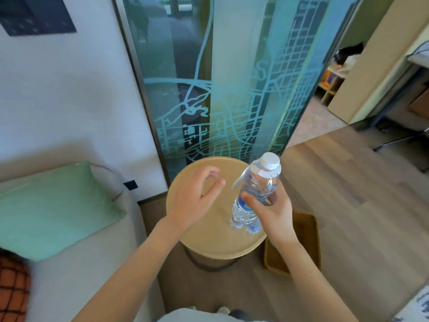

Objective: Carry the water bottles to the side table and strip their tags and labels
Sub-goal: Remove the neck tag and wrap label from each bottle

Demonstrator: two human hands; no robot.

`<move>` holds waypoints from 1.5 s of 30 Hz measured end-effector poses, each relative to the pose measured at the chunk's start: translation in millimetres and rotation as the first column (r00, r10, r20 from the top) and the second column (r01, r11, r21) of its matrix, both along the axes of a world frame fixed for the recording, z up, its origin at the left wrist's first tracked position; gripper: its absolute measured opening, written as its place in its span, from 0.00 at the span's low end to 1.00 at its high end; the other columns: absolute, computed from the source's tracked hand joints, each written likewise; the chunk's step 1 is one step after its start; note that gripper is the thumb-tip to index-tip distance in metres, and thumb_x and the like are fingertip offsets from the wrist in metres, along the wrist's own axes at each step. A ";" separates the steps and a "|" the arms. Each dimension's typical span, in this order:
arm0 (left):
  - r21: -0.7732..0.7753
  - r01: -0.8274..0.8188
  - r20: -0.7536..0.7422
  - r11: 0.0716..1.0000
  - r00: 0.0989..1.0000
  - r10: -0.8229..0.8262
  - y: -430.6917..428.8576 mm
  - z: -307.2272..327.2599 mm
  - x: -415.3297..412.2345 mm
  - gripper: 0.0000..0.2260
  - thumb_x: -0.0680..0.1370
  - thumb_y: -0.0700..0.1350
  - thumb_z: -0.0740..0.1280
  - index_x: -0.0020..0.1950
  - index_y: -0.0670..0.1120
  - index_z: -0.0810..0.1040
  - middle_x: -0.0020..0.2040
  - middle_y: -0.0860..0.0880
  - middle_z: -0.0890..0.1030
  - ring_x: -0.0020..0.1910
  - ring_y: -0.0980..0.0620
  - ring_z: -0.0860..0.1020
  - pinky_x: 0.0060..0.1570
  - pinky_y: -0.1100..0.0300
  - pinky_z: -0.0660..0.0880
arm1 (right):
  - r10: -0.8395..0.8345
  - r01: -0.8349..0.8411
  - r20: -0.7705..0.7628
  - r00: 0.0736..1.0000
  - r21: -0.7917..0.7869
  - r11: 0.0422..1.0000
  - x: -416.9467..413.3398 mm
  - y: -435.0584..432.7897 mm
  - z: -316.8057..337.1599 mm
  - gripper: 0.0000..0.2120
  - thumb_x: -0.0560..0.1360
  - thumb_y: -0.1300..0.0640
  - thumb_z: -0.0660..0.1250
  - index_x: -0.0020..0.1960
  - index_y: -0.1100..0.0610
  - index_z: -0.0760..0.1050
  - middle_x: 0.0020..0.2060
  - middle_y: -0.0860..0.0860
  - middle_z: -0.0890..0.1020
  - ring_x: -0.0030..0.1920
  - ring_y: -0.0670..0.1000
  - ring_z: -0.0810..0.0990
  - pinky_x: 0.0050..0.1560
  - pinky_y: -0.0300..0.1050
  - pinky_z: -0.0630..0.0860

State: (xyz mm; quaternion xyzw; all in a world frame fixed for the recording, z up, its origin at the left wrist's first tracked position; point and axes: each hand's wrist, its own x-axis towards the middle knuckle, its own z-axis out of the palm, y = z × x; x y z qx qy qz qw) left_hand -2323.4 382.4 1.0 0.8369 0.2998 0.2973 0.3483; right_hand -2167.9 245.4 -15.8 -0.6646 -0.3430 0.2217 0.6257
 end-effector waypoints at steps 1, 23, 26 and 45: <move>0.029 -0.007 0.012 1.000 1.000 0.006 -0.2 3.5 1.9 0.12 0.81 0.56 0.65 0.61 0.52 0.77 0.54 0.61 0.80 0.56 0.65 0.77 0.57 0.65 0.73 | 0.016 -0.016 0.007 1.000 0.016 1.000 0.2 0.3 3.1 0.23 0.71 0.60 0.79 0.61 0.44 0.77 0.53 0.42 0.85 0.55 0.43 0.84 0.51 0.33 0.79; -0.302 0.322 0.152 0.897 0.945 -0.288 -11.2 82.8 52.3 0.18 0.69 0.60 0.73 0.57 0.60 0.79 0.55 0.60 0.84 0.59 0.59 0.80 0.65 0.49 0.72 | 0.193 -0.188 -0.052 0.980 0.083 0.979 0.6 -12.6 37.0 0.22 0.68 0.45 0.78 0.60 0.43 0.78 0.53 0.47 0.86 0.56 0.50 0.84 0.53 0.43 0.82; -0.321 0.306 0.165 0.896 0.950 -0.266 -13.6 80.1 56.5 0.16 0.69 0.61 0.73 0.55 0.62 0.79 0.55 0.60 0.83 0.58 0.59 0.80 0.64 0.48 0.73 | 0.185 -0.179 -0.066 0.981 0.079 0.981 3.6 -11.4 36.2 0.21 0.67 0.45 0.78 0.58 0.41 0.78 0.52 0.46 0.86 0.55 0.49 0.85 0.51 0.40 0.81; -0.614 0.419 0.309 0.669 0.907 -0.285 68.8 58.4 87.1 0.18 0.72 0.60 0.68 0.56 0.52 0.81 0.56 0.50 0.84 0.57 0.51 0.82 0.61 0.52 0.75 | -0.033 0.034 -0.052 0.998 0.019 0.999 9.3 58.5 20.4 0.18 0.66 0.48 0.79 0.54 0.41 0.80 0.49 0.47 0.86 0.51 0.49 0.85 0.49 0.40 0.81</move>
